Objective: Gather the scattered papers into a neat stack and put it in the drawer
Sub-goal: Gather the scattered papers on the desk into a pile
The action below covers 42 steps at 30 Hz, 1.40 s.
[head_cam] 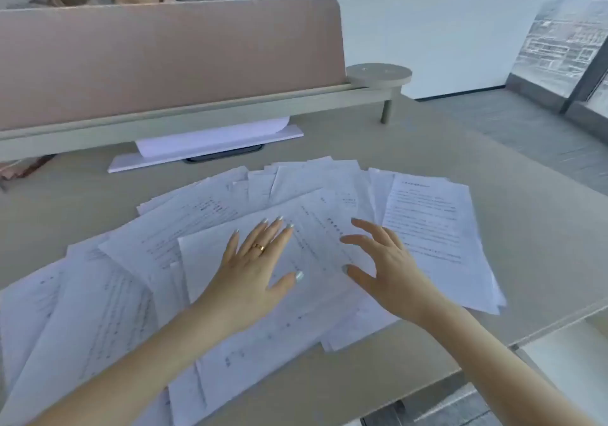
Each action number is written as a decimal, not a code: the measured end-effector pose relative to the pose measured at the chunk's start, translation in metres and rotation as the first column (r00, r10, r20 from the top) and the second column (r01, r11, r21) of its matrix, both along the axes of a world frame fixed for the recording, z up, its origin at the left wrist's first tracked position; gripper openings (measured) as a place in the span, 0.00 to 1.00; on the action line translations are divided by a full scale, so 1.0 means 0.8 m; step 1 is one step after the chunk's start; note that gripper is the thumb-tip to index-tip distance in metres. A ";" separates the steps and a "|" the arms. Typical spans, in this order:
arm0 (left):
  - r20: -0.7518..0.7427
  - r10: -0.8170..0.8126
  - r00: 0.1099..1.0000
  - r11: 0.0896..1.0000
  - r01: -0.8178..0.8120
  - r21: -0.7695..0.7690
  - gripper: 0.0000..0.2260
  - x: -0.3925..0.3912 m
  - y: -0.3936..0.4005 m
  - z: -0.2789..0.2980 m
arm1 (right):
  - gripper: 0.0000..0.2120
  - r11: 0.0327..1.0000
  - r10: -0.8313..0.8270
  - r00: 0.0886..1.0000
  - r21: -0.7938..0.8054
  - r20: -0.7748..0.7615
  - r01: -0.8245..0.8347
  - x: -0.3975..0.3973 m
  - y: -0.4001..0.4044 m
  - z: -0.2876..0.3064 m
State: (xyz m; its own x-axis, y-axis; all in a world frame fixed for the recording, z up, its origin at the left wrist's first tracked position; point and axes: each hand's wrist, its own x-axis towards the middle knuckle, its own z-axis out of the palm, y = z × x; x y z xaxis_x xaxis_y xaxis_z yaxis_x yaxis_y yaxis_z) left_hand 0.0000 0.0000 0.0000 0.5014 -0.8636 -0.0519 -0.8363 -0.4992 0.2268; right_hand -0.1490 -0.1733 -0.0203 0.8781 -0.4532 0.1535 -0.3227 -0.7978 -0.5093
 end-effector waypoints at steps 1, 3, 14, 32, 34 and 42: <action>-0.020 -0.004 1.000 1.000 0.004 0.013 0.44 -0.005 0.019 -0.009 | 0.20 1.000 0.024 1.000 0.013 0.005 -0.025 0.008 0.024 -0.015; -0.037 -0.016 0.999 0.997 0.019 0.077 0.45 -0.014 0.051 -0.029 | 0.20 1.000 0.023 0.999 -0.005 0.040 -0.023 0.017 0.065 -0.036; 0.011 0.031 0.999 0.999 -0.031 -0.025 0.31 -0.053 0.121 -0.065 | 0.15 0.989 -0.129 0.991 -0.072 0.047 0.132 0.015 0.112 -0.047; -0.166 0.247 0.955 0.877 -0.293 -0.381 0.17 -0.043 0.105 -0.018 | 0.07 0.607 -0.536 0.759 0.793 0.370 0.043 -0.008 0.144 -0.013; -0.093 0.250 0.964 0.893 -0.267 -0.364 0.17 -0.048 0.101 -0.016 | 0.16 0.308 -0.475 0.859 0.951 0.190 -0.040 0.004 0.142 0.003; -0.313 0.067 0.947 0.971 -0.135 -0.199 0.20 -0.025 0.107 -0.002 | 0.10 0.460 -0.279 0.960 0.876 -0.011 0.143 0.033 0.114 0.006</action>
